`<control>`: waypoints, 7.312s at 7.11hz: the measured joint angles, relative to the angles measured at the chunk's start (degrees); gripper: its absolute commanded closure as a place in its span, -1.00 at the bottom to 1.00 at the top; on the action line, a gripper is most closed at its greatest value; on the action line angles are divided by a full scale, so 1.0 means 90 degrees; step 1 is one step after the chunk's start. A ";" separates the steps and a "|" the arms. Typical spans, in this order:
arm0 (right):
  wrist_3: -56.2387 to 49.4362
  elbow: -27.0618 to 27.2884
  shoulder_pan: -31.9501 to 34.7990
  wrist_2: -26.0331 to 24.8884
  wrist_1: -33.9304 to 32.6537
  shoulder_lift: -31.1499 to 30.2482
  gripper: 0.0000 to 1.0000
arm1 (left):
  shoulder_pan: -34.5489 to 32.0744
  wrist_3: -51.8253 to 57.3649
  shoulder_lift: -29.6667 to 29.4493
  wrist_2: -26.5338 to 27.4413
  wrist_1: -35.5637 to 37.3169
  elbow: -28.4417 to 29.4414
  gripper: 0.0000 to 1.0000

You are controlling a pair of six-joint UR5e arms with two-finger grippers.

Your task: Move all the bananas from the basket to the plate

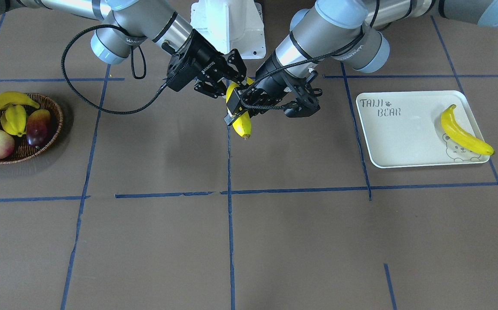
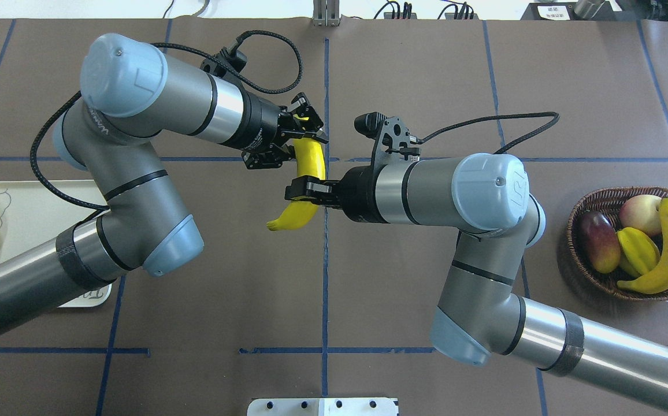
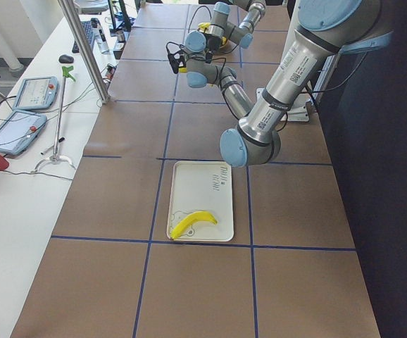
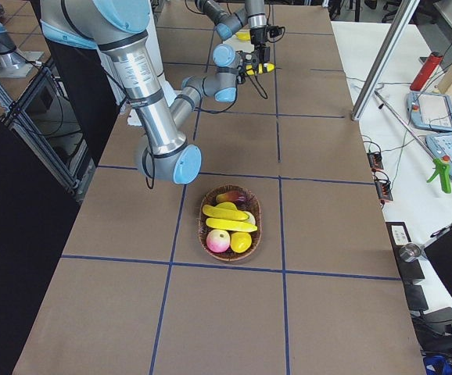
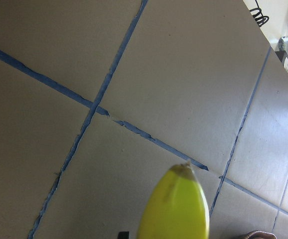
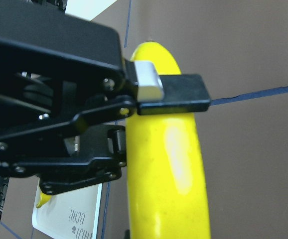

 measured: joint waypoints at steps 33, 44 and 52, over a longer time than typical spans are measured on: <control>-0.5024 0.0919 0.3783 0.2682 -0.4822 -0.2334 -1.00 | -0.3443 0.5982 0.3941 -0.2005 0.1347 -0.0086 -1.00; -0.1741 0.2181 0.1870 0.0436 -0.3348 -0.5720 -0.98 | -0.3393 0.5911 0.3862 -0.2137 0.1346 -0.0430 -1.00; -0.1715 0.2158 0.1486 0.0095 -0.3547 -0.5957 -0.73 | -0.3333 0.5916 0.3851 -0.2132 0.1342 -0.0419 -1.00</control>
